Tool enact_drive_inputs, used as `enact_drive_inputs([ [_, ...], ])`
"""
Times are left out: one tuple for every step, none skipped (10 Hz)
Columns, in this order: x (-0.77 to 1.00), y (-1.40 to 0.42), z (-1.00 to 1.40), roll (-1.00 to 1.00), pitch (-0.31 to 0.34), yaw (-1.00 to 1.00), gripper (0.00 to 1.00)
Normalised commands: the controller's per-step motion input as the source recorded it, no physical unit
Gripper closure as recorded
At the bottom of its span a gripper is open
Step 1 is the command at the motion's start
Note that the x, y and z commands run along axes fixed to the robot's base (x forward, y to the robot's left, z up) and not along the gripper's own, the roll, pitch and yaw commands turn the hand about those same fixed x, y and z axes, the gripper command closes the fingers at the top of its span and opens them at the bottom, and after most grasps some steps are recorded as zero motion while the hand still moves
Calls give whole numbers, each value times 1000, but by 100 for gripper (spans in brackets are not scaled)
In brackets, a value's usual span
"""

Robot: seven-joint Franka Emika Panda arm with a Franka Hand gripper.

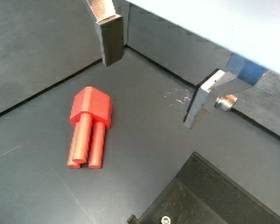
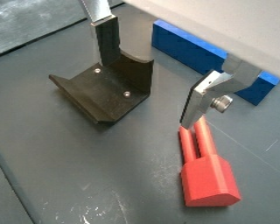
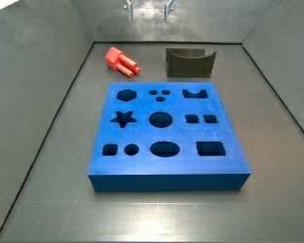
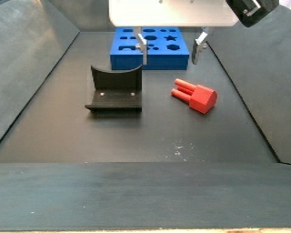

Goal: Pick up the 3 prong object. Move up. Rotate the 3 prong object. Place the 3 prong object on the fixture. Regrasp the 3 prong object. Move to above the board. Insert the 3 prong object.
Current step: Pick up the 3 prong object.

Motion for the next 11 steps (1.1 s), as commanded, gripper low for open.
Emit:
enact_drive_inputs([
  [-483,117,-300,-43,-37,0,0],
  [-703,134,-297,-20,-60,3,0],
  [-746,146,-306,-86,-9,114,0],
  [-814,117,-271,-91,-6,306,0],
  [-671,86,-263,-251,-23,506,0],
  [-571,20,-283,-329,-26,626,0],
  [-363,0,-263,-383,0,726,0],
  [-174,0,-211,-386,117,771,0],
  [-71,-14,-191,-377,157,814,0],
  [-151,0,-191,-423,137,774,0],
  [-203,0,-226,-397,3,754,0],
])
